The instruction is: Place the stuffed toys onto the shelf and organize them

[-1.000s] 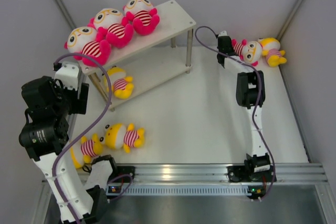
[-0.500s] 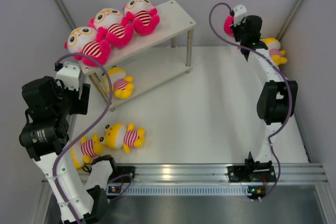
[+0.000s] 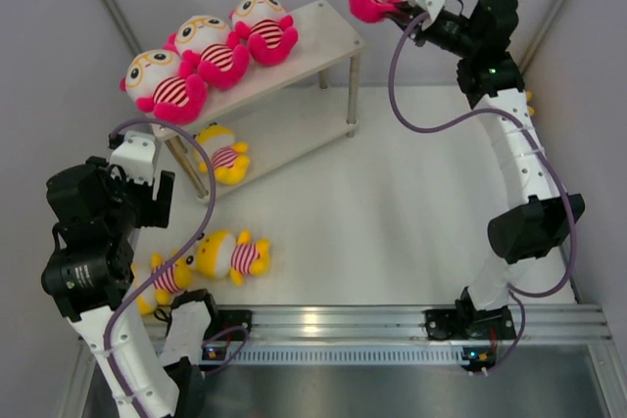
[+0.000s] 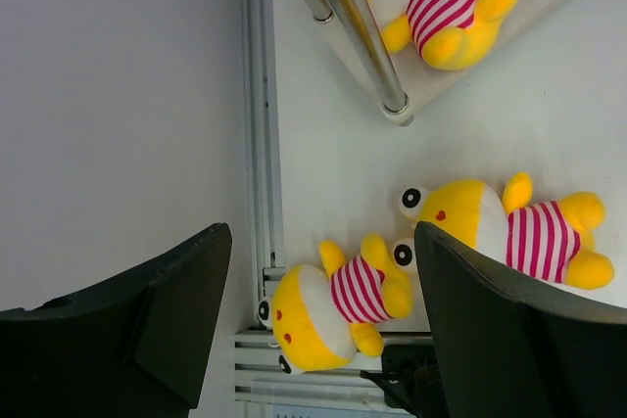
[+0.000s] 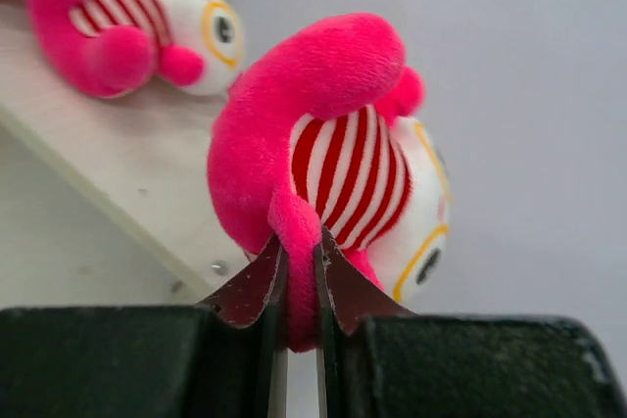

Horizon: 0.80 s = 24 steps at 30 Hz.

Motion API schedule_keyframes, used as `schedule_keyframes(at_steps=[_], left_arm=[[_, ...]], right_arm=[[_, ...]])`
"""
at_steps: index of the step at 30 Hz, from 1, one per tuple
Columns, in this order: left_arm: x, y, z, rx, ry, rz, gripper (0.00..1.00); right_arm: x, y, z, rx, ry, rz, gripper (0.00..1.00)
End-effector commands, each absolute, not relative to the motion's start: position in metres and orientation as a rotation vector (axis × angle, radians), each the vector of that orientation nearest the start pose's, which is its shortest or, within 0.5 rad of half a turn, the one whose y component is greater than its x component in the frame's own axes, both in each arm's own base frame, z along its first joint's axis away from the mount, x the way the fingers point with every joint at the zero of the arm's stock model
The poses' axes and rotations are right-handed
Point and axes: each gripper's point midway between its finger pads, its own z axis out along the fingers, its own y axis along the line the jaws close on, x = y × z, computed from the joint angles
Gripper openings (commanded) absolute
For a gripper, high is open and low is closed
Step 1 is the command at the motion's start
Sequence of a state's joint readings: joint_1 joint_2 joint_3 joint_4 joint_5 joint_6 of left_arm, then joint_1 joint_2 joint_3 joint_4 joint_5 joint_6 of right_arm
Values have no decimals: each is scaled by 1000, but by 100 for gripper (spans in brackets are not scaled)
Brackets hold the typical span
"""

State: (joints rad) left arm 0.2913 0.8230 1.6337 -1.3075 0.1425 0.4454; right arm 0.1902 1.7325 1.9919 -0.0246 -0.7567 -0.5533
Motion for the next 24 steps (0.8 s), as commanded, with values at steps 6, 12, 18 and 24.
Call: schedule_keyframes(at_steps=[6,12,18,24], left_arm=[[160,35,370,284,2057,282,82],[161,34,368,288,2060,274,82],[161,33,367,294,2065,268,82],[162,32,366,297,2068,261,82]], right_arm=[[457,264,445,-1341,885,409,8],[465,275,421,-1388,911,389,9],[487,262,413,-1369,954,298,17],[488,259,429,-1318,944,282,39]])
